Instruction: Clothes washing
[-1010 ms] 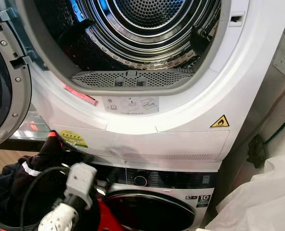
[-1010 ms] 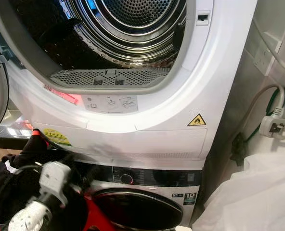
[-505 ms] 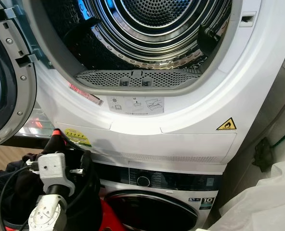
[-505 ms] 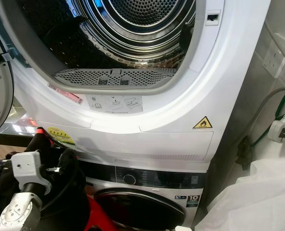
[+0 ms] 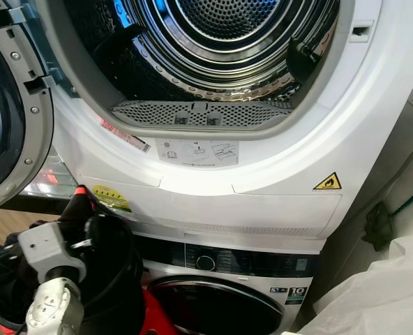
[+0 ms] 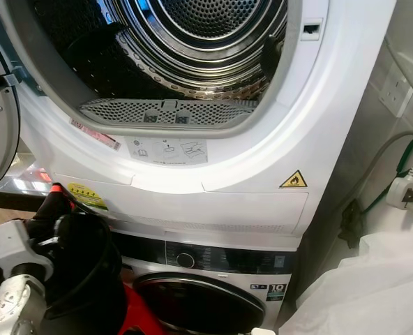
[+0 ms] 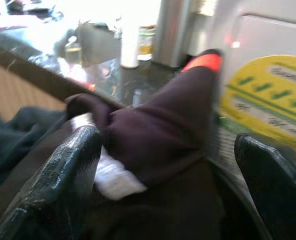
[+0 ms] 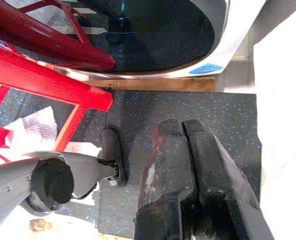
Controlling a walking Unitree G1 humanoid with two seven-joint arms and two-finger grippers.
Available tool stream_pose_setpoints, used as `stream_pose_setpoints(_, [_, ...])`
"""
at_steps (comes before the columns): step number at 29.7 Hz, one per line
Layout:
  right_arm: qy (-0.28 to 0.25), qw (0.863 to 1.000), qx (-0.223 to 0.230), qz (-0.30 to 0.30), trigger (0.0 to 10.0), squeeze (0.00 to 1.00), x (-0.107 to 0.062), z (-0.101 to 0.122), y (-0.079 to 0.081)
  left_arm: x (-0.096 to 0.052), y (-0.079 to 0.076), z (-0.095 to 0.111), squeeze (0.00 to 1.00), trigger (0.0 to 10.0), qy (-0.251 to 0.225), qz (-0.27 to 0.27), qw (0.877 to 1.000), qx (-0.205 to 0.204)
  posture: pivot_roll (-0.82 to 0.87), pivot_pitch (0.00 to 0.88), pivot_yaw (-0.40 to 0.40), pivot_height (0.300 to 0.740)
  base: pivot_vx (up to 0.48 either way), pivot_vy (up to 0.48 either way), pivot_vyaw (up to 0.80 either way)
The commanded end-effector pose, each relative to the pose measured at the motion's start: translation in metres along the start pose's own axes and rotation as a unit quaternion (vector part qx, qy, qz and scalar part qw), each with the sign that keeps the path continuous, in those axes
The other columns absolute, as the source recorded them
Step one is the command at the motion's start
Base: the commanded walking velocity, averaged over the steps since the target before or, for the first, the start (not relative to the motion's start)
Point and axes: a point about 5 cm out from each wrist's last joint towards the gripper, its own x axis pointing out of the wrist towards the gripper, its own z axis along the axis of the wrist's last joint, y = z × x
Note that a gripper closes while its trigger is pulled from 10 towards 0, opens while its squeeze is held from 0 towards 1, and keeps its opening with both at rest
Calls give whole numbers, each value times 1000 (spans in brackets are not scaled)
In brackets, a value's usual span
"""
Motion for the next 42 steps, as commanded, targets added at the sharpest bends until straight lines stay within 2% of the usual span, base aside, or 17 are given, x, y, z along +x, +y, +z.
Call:
stream_pose_setpoints(1, [5,1000,-10,8,10000,0,1,0,4,-2,8,2,1000,10000,2,16,1000,-3,130,0,93,740,0,0,0])
stream_pose_setpoints(5, [6,1000,-16,10,10000,0,0,0,3,-4,17,-2,1000,10000,18,45,999,-25,139,0,87,740,0,0,0])
stream_pose_setpoints(9, [8,1000,-20,12,10000,0,0,0,4,-3,17,-8,1000,10000,41,39,998,4,146,0,82,740,0,0,0])
stream_pose_setpoints(12, [9,1000,-24,15,10000,0,0,-1,4,-3,17,-7,1000,10000,39,40,998,-21,151,0,77,740,0,0,0])
stream_pose_setpoints(16, [9,999,-26,16,10000,0,0,-1,4,-1,20,-6,1000,10000,42,50,997,-34,154,0,73,740,0,0,0])
stream_pose_setpoints(22, [11,999,-31,16,10000,0,0,-3,2,8,38,-4,1000,10000,56,108,988,-99,156,0,58,740,0,0,0])
stream_pose_setpoints(25, [12,999,-35,17,10000,0,0,-3,2,15,43,-3,1000,10000,65,119,985,-104,168,0,45,740,0,0,0])
stream_pose_setpoints(26, [13,999,-39,17,10000,0,0,-3,1,19,45,-3,0,10000,68,125,985,-99,170,0,40,740,0,0,0])
stream_pose_setpoints(38, [12,999,-43,18,10000,0,0,-1,1,29,47,-2,0,10000,77,126,983,-111,167,0,30,740,0,0,0])
stream_pose_setpoints(40, [5,998,-57,23,10000,0,1,4,0,47,51,3,0,10000,98,137,980,-106,163,0,12,740,0,0,0])
stream_pose_setpoints(42, [6,998,-65,25,10000,0,1,3,0,59,52,9,0,10000,108,144,979,-96,158,0,13,740,0,0,0])
